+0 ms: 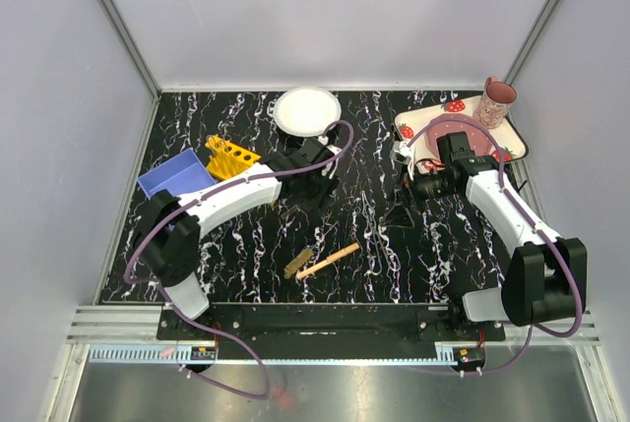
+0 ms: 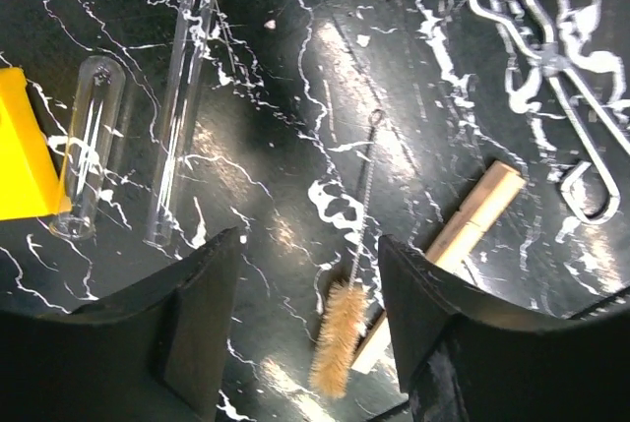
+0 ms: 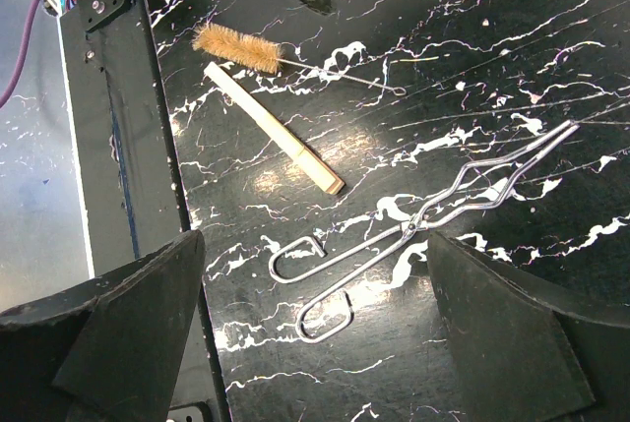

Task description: Organize the chemistry lab equipment

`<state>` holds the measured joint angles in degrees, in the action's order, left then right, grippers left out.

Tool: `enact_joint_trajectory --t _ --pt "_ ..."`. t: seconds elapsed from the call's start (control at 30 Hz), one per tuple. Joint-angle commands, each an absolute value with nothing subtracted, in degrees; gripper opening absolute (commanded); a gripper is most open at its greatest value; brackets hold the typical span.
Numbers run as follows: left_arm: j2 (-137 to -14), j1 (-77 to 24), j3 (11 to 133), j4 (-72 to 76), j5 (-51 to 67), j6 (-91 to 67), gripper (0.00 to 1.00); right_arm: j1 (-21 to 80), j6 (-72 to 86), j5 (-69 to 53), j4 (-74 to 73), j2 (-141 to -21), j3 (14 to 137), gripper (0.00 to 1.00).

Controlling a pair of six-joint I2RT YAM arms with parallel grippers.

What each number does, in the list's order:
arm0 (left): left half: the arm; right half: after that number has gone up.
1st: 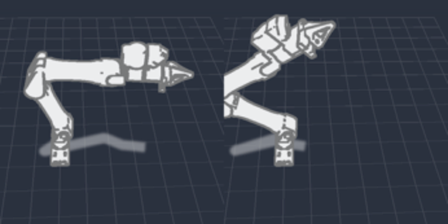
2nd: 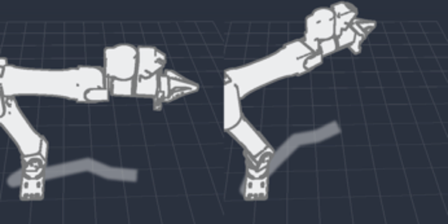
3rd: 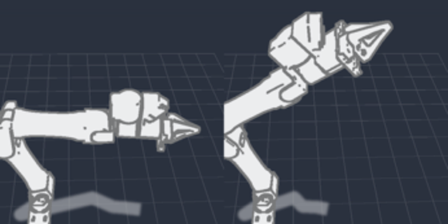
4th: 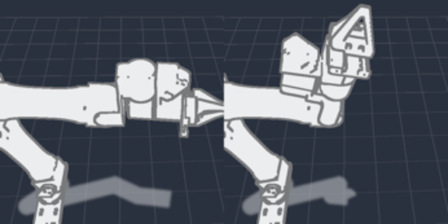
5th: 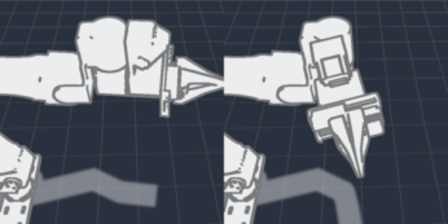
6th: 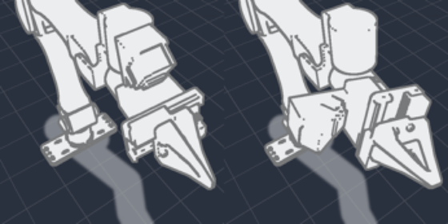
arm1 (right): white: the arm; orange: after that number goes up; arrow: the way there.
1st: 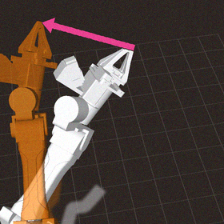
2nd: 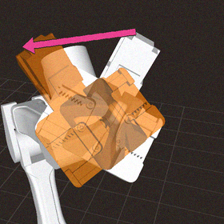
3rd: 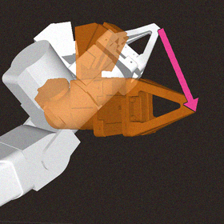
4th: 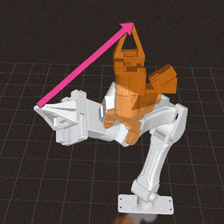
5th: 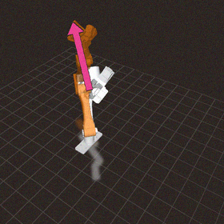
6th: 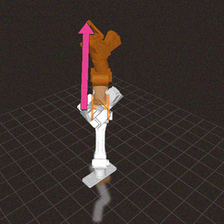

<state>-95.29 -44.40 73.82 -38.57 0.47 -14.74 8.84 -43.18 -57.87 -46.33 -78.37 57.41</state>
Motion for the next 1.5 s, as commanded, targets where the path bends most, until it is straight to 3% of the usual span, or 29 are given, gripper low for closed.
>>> enact_joint_trajectory --t 0.0,0.23,0.57,1.47 --pt "-99.6 -44.5 78.4 -41.2 -4.0 -11.1 0.58 8.4 -43.2 -57.5 -45.6 -78.7 58.5 1.0" --pt "-105.7 -44.5 81.3 -43.1 -7.4 -7.3 0.51 8.4 -43.2 -57.3 -45.5 -79.2 58.6 1.0" --pt "-110.3 -43.1 83.8 -44.1 -9.8 -4.4 0.48 8.4 -43.2 -57.3 -45.6 -79.7 58.6 1.0" --pt "-112.8 -37.4 81.5 -42.8 -3.8 -2.6 0.36 8.4 -43.2 -57.2 -45.5 -80.1 58.6 1.0"
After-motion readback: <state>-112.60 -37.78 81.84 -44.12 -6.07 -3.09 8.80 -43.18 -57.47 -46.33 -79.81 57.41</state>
